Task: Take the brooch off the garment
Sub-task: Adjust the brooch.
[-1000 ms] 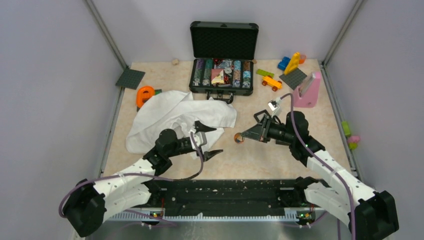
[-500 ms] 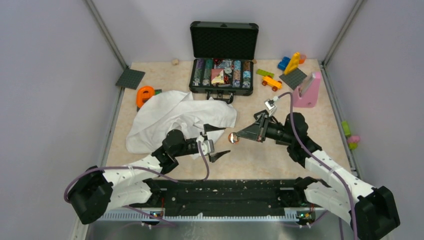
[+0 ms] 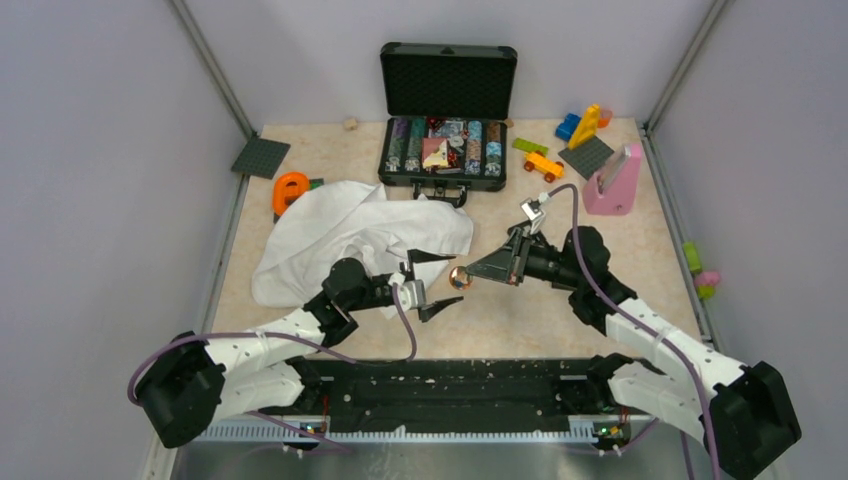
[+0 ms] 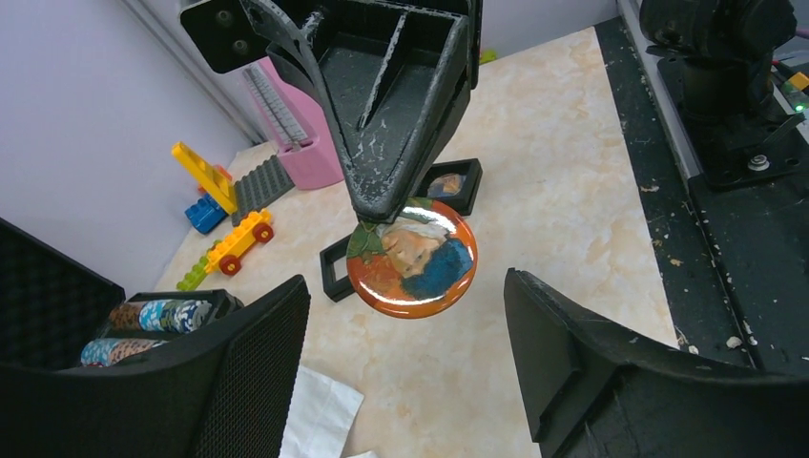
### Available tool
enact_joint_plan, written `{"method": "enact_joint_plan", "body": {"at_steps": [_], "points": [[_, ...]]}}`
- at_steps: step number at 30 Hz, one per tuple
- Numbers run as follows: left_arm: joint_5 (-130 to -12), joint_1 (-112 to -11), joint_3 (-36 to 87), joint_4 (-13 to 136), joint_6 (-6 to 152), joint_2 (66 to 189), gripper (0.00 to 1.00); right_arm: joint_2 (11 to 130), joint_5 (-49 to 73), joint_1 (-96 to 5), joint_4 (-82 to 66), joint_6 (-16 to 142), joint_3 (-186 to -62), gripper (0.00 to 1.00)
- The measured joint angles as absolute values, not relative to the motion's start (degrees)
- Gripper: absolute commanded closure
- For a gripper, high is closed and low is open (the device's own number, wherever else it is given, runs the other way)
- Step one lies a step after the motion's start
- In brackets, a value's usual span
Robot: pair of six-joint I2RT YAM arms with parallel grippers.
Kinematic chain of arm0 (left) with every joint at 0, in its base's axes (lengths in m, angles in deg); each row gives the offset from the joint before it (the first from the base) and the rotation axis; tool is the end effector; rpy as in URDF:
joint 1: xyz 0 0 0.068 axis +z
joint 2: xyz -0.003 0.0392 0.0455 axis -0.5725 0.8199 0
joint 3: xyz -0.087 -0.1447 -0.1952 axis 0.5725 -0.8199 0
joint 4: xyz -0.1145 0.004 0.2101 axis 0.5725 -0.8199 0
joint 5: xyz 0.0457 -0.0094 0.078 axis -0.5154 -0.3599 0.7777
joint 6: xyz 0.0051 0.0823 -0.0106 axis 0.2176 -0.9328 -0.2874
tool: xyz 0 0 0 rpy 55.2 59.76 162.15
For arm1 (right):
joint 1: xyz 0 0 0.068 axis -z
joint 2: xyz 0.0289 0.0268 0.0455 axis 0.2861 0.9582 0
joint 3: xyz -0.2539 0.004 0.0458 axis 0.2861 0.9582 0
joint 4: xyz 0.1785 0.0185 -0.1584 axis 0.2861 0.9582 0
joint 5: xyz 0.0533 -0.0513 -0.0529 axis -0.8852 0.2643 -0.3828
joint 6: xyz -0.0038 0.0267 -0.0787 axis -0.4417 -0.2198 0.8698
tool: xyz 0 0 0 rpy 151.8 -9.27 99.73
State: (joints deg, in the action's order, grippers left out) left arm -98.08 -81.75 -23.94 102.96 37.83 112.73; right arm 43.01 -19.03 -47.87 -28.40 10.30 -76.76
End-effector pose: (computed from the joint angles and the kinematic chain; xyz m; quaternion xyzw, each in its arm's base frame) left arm 0.1356 -0.2059 0.2533 0.5528 0.3964 -0.3426 0.6480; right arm 0.1717 0.1574 0.2619 -0.0454 0.7309 0.6246 0.2711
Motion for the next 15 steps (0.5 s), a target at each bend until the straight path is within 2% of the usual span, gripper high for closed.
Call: {"method": "enact_joint_plan", "body": {"at_steps": [4, 8, 15], "points": [[-99.02, -81.77, -23.88, 102.99, 38.0, 112.73, 0.24, 43.45, -18.79, -48.46, -29.39, 10.3, -76.76, 1.0], [-99.44, -81.77, -23.84, 103.18, 38.5, 112.73, 0.33, 43.56, -18.61, -49.07, -30.04, 10.33, -76.76, 1.0], [-99.85, -81.77, -23.4, 103.55, 38.81, 112.73, 0.31, 43.56, -18.31, -49.27, -30.17, 10.3, -76.76, 1.0]]}}
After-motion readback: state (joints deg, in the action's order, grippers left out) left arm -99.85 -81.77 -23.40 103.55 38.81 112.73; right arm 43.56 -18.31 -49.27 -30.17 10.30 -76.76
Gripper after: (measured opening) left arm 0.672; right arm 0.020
